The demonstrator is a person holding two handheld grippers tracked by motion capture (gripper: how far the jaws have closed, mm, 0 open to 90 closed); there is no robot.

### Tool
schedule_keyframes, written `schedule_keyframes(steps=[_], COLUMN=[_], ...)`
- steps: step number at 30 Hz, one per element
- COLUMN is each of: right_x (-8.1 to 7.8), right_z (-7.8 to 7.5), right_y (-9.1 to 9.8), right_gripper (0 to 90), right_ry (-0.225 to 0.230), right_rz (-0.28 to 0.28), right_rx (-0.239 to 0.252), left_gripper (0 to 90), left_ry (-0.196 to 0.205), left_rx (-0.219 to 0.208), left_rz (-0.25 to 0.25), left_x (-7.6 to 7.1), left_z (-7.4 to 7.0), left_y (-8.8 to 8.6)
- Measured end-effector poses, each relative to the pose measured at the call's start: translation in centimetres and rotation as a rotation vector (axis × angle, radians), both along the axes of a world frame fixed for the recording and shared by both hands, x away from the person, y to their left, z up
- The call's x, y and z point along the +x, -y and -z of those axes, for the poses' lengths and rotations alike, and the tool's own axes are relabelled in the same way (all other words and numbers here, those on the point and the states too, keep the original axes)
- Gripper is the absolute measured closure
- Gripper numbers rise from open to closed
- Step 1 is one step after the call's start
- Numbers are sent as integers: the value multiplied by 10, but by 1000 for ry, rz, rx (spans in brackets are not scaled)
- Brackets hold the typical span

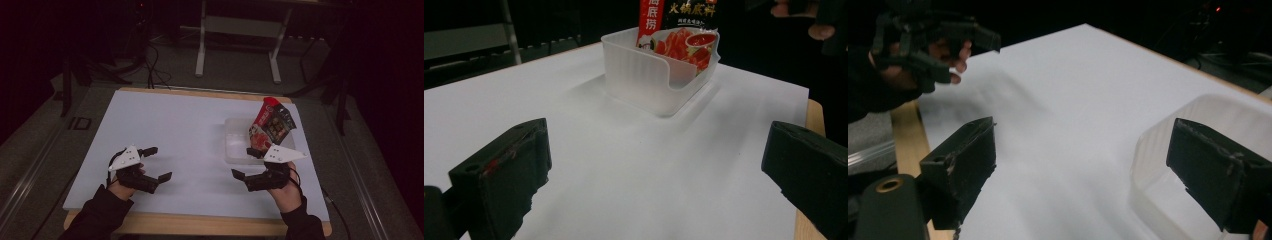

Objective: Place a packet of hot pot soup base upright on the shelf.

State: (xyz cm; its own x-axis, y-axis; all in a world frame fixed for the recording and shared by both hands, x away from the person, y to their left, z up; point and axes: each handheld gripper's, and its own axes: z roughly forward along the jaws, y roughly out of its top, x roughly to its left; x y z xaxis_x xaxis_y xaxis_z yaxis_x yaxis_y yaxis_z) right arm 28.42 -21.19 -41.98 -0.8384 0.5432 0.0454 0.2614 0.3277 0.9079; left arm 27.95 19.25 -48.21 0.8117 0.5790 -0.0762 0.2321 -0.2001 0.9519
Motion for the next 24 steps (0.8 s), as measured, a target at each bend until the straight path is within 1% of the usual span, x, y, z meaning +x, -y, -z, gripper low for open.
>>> schedule_keyframes(steps=[3, 5, 6, 7, 13, 16, 21, 22, 24], right_x=[-3, -3, -3, -5, -10, -12, -16, -16, -17], right_z=[8, 8, 10, 16, 27, 32, 37, 39, 40], right_y=[2, 2, 3, 5, 14, 19, 31, 32, 34], right_gripper=[122, 122, 122, 122, 123, 125, 125, 125, 125], right_ry=[-15, -15, -24, -29, -41, -45, -43, -42, -42], right_rz=[-12, -12, -15, -21, -30, -23, -2, 7, 7], right_rx=[-17, -17, -20, -28, -44, -59, -56, -64, -61], left_gripper=[2, 2, 2, 2, 2, 2, 2, 2, 2], left_ry=[1, 1, 2, 3, 4, 7, 6, 8, 10], left_rx=[1, 4, 6, 7, 2, 5, 6, 3, 4], left_rz=[3, 4, 7, 6, 12, 16, 21, 21, 22], left_x=[0, 0, 0, 0, -1, -1, -1, -2, -2], left_z=[0, 0, 0, 0, 0, 0, 0, 0, 0], left_y=[0, 0, 1, 1, 2, 2, 2, 3, 3])
